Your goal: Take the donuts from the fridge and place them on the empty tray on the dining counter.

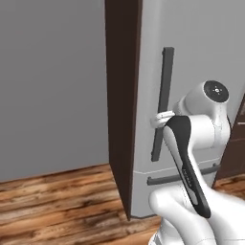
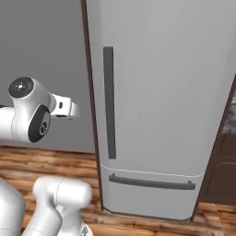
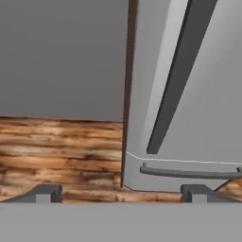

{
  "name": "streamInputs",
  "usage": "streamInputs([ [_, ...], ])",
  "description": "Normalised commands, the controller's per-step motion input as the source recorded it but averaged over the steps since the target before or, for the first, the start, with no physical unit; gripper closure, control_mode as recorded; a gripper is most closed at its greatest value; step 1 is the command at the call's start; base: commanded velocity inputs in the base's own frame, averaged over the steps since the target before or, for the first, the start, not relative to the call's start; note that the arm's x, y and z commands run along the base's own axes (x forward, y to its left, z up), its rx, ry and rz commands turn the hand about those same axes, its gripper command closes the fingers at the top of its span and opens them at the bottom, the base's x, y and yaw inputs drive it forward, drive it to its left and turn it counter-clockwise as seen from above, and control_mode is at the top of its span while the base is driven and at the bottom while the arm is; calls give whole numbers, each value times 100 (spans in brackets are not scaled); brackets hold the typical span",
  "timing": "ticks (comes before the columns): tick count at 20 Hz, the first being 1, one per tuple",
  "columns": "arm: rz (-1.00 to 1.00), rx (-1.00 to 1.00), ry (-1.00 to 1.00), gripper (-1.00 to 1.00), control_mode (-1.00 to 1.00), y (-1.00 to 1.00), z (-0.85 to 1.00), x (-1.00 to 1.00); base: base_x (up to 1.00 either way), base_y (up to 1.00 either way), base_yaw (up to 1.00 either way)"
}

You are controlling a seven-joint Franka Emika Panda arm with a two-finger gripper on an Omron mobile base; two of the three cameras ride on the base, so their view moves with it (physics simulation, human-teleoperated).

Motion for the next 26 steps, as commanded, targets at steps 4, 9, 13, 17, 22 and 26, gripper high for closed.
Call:
streamInputs([
  [4,0,0,0,-100,100,0,0,0,3,0,-23],
  [9,0,0,0,-100,100,0,0,0,16,0,-27],
  [13,0,0,0,-100,100,0,0,0,19,0,-19],
  [17,0,0,1,-100,-100,-1,0,11,1,0,-6],
  [22,11,1,0,-100,-100,-19,-4,52,0,0,0],
  [26,10,-1,-11,-100,-100,-5,-13,54,0,0,0],
])
